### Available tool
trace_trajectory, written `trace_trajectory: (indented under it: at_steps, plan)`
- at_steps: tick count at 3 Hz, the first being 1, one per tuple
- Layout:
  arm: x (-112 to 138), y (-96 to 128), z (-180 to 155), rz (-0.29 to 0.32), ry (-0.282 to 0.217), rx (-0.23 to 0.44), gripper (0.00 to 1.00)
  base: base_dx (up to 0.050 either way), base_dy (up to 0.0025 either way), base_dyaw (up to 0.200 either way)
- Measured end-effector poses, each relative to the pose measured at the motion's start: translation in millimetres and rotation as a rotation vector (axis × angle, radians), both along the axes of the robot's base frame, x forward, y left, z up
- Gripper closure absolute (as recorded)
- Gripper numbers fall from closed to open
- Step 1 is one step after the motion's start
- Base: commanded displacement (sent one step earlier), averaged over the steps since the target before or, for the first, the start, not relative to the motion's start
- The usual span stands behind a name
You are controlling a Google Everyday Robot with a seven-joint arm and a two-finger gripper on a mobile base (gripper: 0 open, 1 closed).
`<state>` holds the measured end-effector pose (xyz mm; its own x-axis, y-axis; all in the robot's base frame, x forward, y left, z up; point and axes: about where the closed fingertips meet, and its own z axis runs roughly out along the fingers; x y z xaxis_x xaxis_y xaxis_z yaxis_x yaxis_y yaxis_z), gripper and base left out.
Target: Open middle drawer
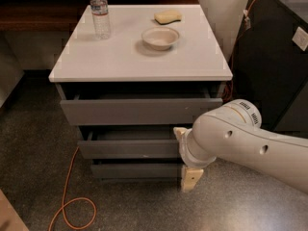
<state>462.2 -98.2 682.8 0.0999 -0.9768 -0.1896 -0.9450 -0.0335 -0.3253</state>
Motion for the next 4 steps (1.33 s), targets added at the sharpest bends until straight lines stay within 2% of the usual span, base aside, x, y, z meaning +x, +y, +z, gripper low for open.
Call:
trace_trajectory:
  at_steps: [1,2,3,4]
  plan:
    - [17.0,-16.3,-43.2,0.013,0.002,-0.008,0.0,0.0,0.0,0.0]
    - [45.6,-26.7,-96.8,0.07,-0.02,0.012,0.0,0.0,0.0,0.0]
    - [67.2,-29.9,-134.0,0.109,-0.035,0.037,0.0,0.0,0.0,0.0]
    - [89.0,-32.1,-165.6,0.123,-0.047,0.061,0.0,0.0,0.0,0.0]
